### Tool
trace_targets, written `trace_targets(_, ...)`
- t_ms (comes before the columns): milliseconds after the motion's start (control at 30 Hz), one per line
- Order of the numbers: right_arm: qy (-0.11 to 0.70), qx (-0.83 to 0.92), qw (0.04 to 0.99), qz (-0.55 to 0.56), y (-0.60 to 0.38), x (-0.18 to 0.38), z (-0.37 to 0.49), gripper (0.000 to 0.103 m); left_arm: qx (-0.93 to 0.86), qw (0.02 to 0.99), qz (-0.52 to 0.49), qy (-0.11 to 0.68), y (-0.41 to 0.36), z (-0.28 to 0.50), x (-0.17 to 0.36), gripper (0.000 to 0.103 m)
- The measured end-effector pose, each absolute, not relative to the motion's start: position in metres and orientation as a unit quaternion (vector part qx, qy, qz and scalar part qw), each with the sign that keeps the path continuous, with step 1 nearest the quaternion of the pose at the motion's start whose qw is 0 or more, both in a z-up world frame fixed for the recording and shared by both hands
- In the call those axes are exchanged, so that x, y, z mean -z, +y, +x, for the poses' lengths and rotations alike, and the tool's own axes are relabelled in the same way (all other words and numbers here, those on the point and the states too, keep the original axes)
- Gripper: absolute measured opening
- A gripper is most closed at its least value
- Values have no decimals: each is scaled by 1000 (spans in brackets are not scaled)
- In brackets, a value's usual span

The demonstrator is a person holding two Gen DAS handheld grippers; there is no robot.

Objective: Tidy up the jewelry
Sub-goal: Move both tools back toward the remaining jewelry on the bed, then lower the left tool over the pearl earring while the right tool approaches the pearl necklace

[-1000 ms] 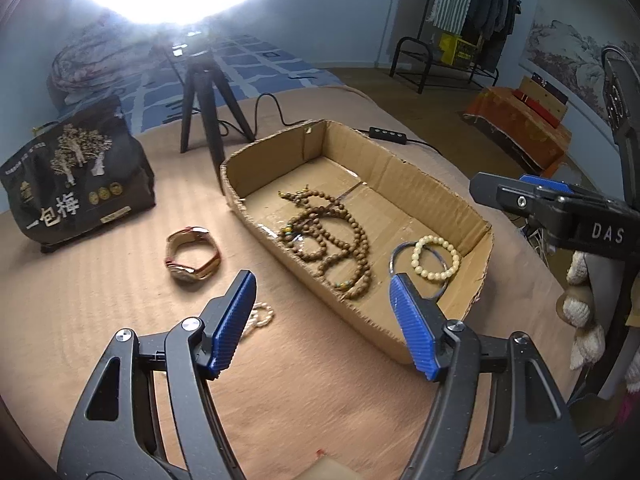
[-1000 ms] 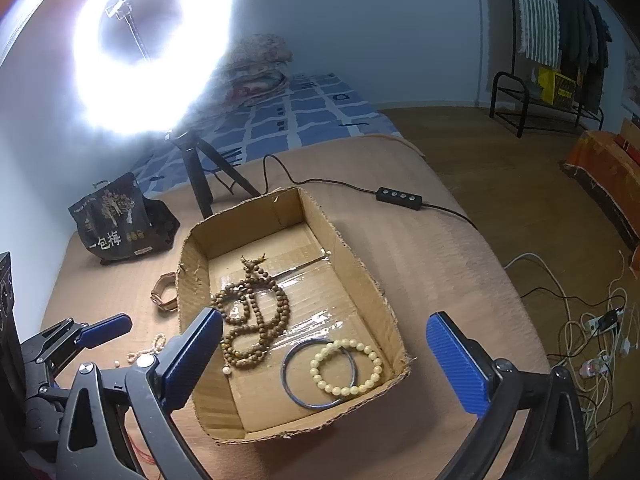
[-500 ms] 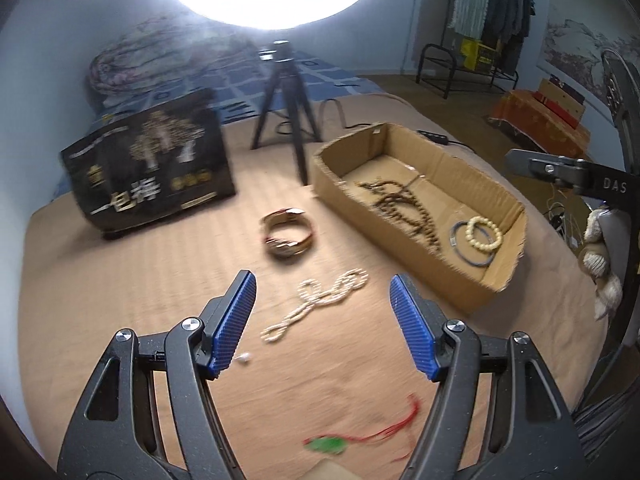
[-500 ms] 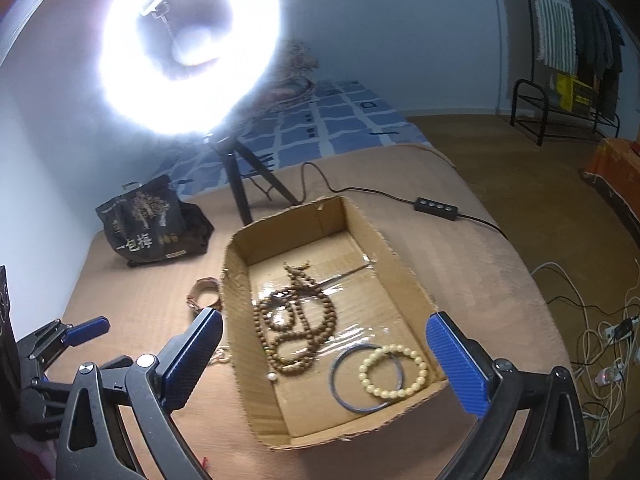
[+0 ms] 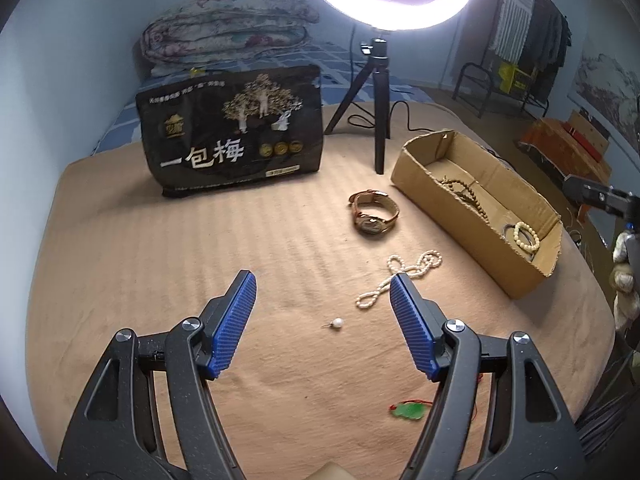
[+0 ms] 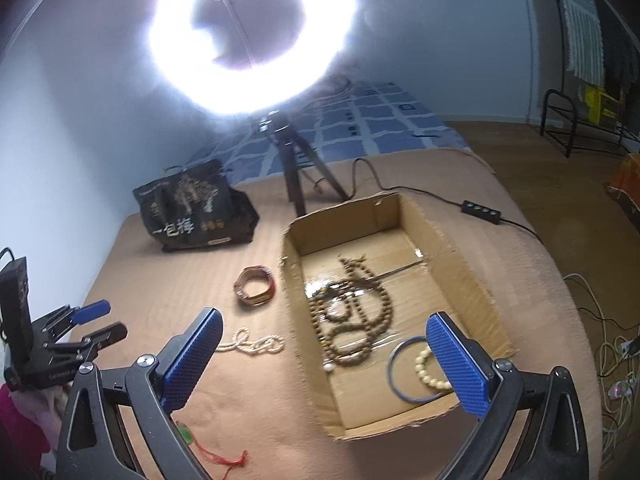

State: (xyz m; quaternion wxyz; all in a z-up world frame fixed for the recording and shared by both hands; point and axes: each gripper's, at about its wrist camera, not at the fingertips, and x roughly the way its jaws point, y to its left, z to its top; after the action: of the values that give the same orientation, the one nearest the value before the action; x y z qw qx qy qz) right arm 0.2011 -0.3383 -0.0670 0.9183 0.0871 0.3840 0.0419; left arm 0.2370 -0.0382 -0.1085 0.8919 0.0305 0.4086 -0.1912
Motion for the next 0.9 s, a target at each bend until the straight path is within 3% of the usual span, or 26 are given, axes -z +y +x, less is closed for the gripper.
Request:
trace_targets(300,398,-90,911,57,-292,80,201,102,199,886,28,419,-27,238,124,71)
trace_targets(633,422,-126,897,35,-261,101,203,91,226,870,40,436,-35,233,143,53)
trace_targets(733,434,-132,891,22,-251,111,206,88,238,865,47,440,-41,231,147,42)
trace_targets(900,454,-134,881,9,-239,129,214,83,252,856,57,448,-47,229,158,41)
